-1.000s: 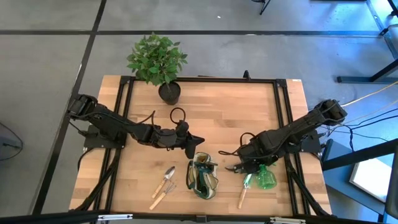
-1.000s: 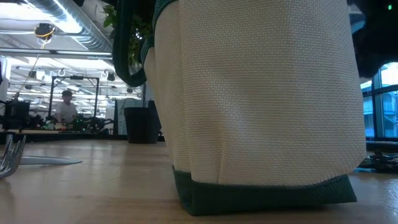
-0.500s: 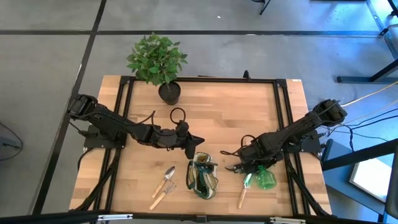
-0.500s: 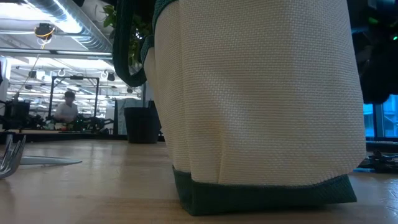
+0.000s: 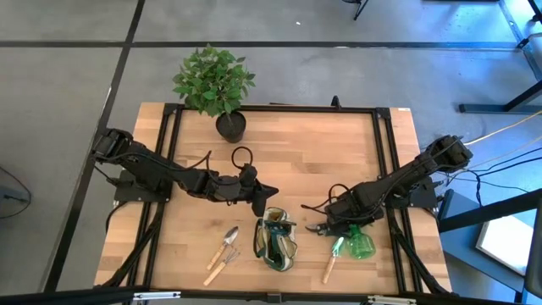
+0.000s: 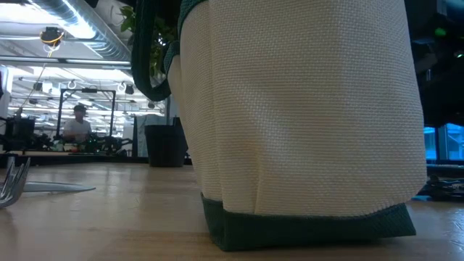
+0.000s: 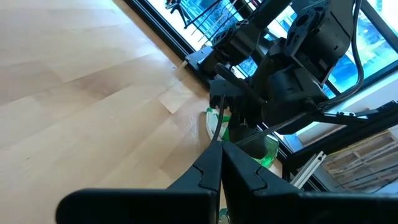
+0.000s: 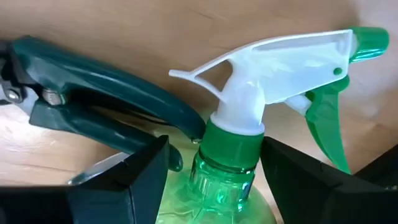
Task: Pick & Place Garden tools in Gardening bag
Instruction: Put the green spray bottle into the brown gardening bag
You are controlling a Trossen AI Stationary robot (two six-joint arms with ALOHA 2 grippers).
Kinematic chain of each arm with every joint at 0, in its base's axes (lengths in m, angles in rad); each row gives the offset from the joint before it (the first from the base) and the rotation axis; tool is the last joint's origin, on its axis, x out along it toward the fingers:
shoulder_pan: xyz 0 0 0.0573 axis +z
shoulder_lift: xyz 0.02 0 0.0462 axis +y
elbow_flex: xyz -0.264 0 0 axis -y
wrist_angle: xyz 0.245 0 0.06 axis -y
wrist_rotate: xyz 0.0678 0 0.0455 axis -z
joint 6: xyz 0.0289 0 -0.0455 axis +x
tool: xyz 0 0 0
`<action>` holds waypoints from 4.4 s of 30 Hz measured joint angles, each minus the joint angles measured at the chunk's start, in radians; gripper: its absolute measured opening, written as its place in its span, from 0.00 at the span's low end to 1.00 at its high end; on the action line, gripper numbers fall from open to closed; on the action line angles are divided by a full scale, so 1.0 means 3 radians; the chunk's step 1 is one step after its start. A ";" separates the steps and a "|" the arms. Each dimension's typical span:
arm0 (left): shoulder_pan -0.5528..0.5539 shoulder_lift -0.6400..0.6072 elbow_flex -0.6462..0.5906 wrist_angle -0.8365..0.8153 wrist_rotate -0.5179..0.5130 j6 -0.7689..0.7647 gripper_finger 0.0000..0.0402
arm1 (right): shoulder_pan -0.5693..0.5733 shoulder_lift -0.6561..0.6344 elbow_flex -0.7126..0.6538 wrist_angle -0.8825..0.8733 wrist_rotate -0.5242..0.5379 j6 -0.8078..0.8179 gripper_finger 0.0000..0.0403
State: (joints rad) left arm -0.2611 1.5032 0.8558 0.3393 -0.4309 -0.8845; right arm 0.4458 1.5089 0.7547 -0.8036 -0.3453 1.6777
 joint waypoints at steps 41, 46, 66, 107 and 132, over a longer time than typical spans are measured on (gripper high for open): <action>0.0008 0.0000 0.0000 -0.0005 -0.0012 -0.0036 0.01 | -0.0001 -0.0025 0.0282 -0.0374 0.0117 -0.0231 0.63; 0.0008 0.0000 0.0000 -0.0005 -0.0010 -0.0034 0.01 | -0.0009 -0.0025 0.0236 -0.0308 0.0120 -0.0231 0.63; 0.0004 0.0000 0.0000 -0.0003 -0.0009 -0.0008 0.01 | -0.0014 0.0056 0.0046 0.0002 -0.0030 -0.0143 0.53; 0.0004 0.0001 -0.0001 -0.0002 -0.0021 0.0025 0.01 | 0.0097 0.0056 0.0321 -0.0565 0.0163 -0.0263 0.34; 0.0003 0.0001 0.0000 -0.0004 0.0026 0.0027 0.01 | 0.0047 0.0150 0.0078 -0.0249 0.0264 -0.0228 0.34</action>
State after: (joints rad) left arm -0.2602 1.5036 0.8557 0.3382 -0.4232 -0.8763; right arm 0.4599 1.5539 0.7780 -0.8783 -0.2661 1.6093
